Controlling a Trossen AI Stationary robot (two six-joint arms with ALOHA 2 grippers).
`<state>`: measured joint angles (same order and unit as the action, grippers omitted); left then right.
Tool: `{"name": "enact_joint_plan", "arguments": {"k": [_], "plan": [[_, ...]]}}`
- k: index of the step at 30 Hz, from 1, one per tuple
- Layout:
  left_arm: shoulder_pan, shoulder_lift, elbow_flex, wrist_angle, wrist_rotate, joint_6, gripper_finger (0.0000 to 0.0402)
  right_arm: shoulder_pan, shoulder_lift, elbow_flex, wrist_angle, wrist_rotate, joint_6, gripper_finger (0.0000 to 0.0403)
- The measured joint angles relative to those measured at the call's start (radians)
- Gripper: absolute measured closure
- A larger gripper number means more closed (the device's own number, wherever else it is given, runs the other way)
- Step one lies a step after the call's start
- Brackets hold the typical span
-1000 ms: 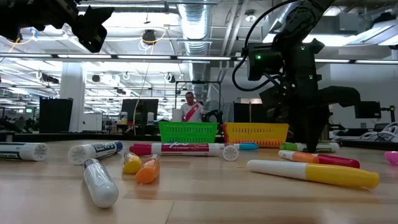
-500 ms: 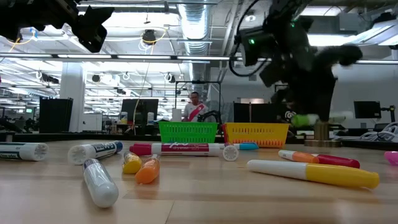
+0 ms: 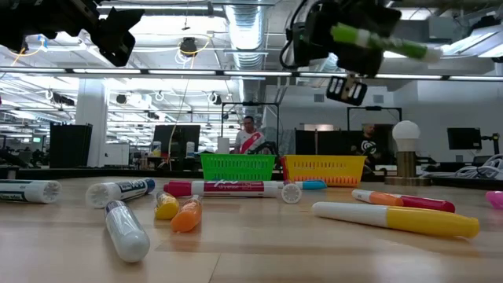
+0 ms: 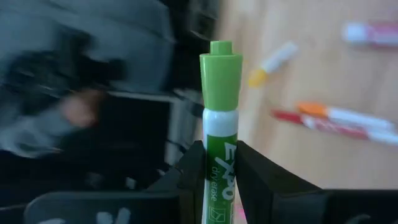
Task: Pick & Place Markers
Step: Put the green marker pen into the red bin
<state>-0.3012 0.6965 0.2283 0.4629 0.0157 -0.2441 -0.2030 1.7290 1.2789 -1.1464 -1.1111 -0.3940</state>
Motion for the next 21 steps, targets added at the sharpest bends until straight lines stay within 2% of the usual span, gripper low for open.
{"name": "enact_joint_plan", "arguments": {"k": [3, 8, 11, 16, 21], "plan": [[0.000, 0.000, 0.000, 0.000, 0.000, 0.000, 0.0160, -0.018, 0.000, 0.000, 0.025, -0.062, 0.007, 0.0341], [0.000, 0.000, 0.000, 0.000, 0.000, 0.000, 0.0160, -0.030, 0.000, 0.000, 0.049, -0.046, 0.017, 0.0341], [0.000, 0.000, 0.000, -0.002, 0.000, 0.000, 0.0160, -0.030, 0.000, 0.000, 0.059, 0.086, 0.030, 0.0341], [0.000, 0.000, 0.000, -0.009, 0.000, 0.004, 0.0160, -0.035, 0.000, 0.000, 0.096, 0.365, 0.051, 0.0341], [0.000, 0.000, 0.000, -0.015, 0.000, 0.004, 0.0160, -0.074, 0.000, 0.034, 0.102, 0.503, 0.054, 0.0341]]}}
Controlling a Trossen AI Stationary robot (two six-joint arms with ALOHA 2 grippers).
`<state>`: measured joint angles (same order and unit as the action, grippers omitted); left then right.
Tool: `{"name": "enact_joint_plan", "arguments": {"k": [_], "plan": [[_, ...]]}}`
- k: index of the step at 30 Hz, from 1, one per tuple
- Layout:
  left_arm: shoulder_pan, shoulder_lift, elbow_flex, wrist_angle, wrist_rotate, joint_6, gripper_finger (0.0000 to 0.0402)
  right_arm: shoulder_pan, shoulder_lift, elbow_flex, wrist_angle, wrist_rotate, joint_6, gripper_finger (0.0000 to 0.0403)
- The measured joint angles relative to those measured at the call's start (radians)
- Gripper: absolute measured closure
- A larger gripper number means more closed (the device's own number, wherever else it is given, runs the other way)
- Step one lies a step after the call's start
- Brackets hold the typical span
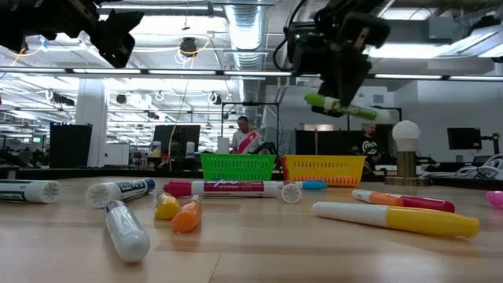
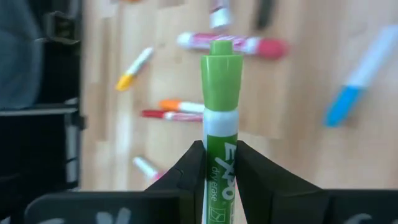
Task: Pick & Place Markers
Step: Put the green marker pen into the red bin
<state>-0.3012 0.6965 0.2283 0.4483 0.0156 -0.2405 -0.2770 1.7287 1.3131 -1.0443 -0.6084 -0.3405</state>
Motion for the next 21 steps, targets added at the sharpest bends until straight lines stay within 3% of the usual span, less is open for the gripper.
{"name": "enact_joint_plan", "arguments": {"k": [12, 21], "plan": [[0.000, 0.000, 0.000, -0.001, 0.000, 0.000, 0.0160, -0.189, -0.001, 0.212, 0.036, 0.523, -0.132, 0.0341], [0.000, 0.000, 0.000, -0.004, 0.000, 0.000, 0.0160, -0.338, 0.040, 0.223, 0.212, 0.551, -0.236, 0.0341]]}}
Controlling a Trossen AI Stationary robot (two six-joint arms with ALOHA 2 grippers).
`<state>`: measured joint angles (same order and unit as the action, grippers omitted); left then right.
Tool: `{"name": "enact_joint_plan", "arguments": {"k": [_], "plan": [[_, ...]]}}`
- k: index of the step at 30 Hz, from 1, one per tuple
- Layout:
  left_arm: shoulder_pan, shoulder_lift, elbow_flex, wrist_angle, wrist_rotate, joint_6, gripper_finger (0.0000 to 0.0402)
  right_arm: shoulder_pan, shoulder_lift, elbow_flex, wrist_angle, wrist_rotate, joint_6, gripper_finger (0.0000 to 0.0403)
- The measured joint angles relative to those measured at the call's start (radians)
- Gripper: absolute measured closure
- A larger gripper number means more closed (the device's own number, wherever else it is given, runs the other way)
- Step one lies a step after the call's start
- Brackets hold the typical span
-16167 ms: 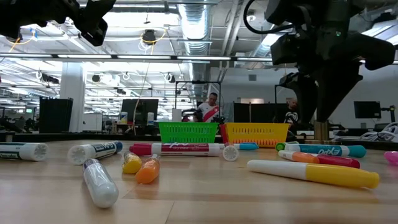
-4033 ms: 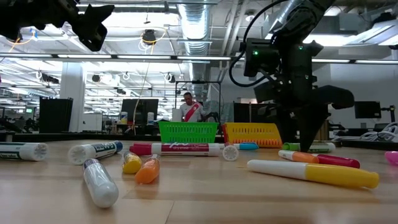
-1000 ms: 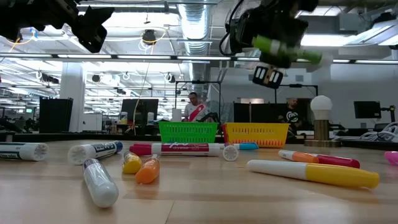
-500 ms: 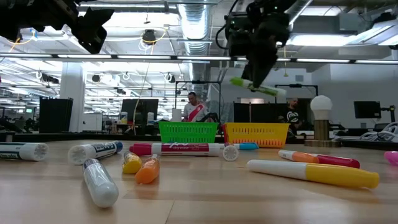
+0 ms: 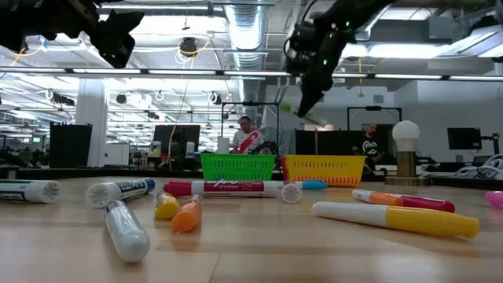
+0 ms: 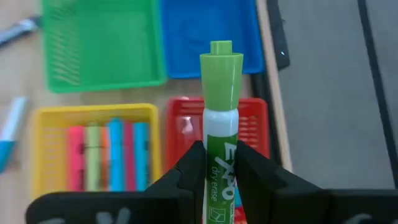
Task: Pick & Place Markers
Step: Put the green marker pen into the red bin
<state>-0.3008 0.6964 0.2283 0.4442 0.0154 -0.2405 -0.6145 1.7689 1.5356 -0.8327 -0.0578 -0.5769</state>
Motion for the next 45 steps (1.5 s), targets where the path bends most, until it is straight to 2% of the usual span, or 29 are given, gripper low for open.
{"name": "enact_joint_plan", "arguments": {"k": [8, 19, 33, 45], "plan": [[0.000, 0.000, 0.000, -0.001, -0.008, 0.024, 0.0160, -0.066, 0.137, -0.002, 0.004, 0.006, 0.000, 0.0341], [0.000, 0.000, 0.000, -0.002, -0.008, 0.027, 0.0160, -0.082, 0.261, -0.002, 0.009, 0.005, -0.045, 0.0341], [0.000, 0.000, 0.000, -0.003, -0.012, 0.027, 0.0160, -0.082, 0.281, -0.002, 0.026, 0.006, -0.063, 0.0339], [0.000, 0.000, 0.000, -0.003, -0.012, 0.026, 0.0160, -0.071, 0.274, -0.002, 0.025, 0.006, -0.060, 0.0257]]}}
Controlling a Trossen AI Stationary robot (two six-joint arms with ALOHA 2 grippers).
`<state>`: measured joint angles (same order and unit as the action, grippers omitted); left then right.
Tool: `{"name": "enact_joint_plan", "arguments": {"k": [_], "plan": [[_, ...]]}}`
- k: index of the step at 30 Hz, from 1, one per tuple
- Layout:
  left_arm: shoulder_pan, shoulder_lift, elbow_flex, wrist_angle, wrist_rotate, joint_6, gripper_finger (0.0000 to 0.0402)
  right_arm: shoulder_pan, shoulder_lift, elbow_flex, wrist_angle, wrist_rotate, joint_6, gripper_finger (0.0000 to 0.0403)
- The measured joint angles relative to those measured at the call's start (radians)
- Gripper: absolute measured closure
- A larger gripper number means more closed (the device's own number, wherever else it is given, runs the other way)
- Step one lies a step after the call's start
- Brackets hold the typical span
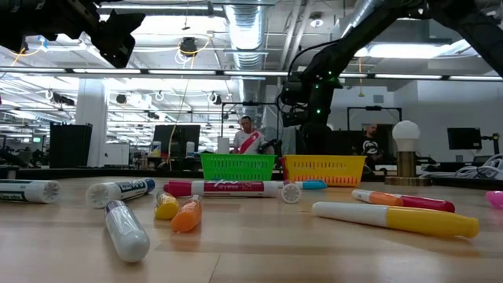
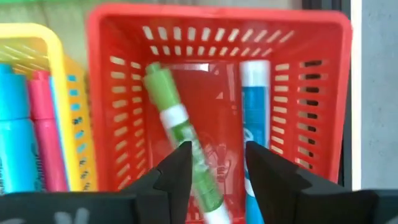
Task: Pick & Place Markers
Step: Put the green marker pen into the red bin, then put the pink marker pen into the red bin
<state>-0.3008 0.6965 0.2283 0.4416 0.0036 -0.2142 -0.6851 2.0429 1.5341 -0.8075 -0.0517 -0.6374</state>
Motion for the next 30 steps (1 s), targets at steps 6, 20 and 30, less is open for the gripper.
{"name": "enact_joint_plan", "arguments": {"k": [6, 20, 30], "plan": [[0.000, 0.000, 0.000, 0.000, 0.000, 0.000, 0.0160, 0.018, -0.022, 0.003, -0.015, 0.040, 0.000, 0.0246], [0.000, 0.000, 0.000, 0.000, 0.000, -0.003, 0.0160, 0.055, -0.060, 0.220, -0.306, 0.074, 0.108, 0.0266], [0.000, 0.000, 0.000, -0.009, 0.000, 0.000, 0.0160, 0.153, -0.198, 0.247, -0.416, -0.119, 0.244, 0.0267]]}}
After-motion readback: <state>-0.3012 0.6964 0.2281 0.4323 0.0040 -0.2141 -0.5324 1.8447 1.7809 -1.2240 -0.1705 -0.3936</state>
